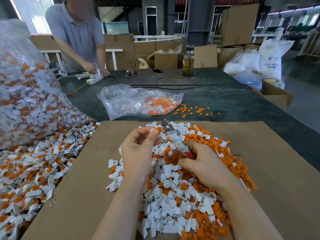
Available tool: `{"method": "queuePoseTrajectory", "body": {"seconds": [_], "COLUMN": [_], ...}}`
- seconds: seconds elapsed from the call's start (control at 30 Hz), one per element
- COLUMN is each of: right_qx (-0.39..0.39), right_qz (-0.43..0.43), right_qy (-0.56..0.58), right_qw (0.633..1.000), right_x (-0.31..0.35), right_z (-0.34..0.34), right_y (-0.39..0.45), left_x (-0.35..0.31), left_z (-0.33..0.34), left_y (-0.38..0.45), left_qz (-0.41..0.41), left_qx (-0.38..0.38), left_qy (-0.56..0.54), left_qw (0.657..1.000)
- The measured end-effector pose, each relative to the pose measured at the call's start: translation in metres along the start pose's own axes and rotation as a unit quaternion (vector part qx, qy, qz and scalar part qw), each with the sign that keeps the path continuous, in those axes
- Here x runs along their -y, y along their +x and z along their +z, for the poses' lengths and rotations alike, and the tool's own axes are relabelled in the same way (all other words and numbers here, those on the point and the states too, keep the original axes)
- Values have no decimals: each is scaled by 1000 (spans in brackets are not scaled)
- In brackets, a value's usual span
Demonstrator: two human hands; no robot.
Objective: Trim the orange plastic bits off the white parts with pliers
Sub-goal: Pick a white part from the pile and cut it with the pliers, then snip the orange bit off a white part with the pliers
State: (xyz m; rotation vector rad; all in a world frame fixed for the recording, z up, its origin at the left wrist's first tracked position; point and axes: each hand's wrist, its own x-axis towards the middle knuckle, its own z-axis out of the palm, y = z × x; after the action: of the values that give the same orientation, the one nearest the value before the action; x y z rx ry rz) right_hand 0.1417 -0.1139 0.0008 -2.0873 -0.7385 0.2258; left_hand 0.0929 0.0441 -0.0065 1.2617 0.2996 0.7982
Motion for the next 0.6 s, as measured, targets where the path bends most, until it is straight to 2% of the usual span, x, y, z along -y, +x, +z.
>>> {"method": "queuePoseTrajectory", "body": {"seconds": [0.23,0.6], "right_qx": [30,14], "right_qz": [-5,-22], "right_qy": [-35,-59], "right_qw": [999,998], "right_x": [0,3], "right_z": [-1,5], "right_y": [0,-1], "left_x": [0,0], "left_z": [-2,-4], "left_y": [0,1], "left_qz": [12,12], "left_qx": [11,13], "left_qy": [-5,-7], "left_qw": [1000,1000]}}
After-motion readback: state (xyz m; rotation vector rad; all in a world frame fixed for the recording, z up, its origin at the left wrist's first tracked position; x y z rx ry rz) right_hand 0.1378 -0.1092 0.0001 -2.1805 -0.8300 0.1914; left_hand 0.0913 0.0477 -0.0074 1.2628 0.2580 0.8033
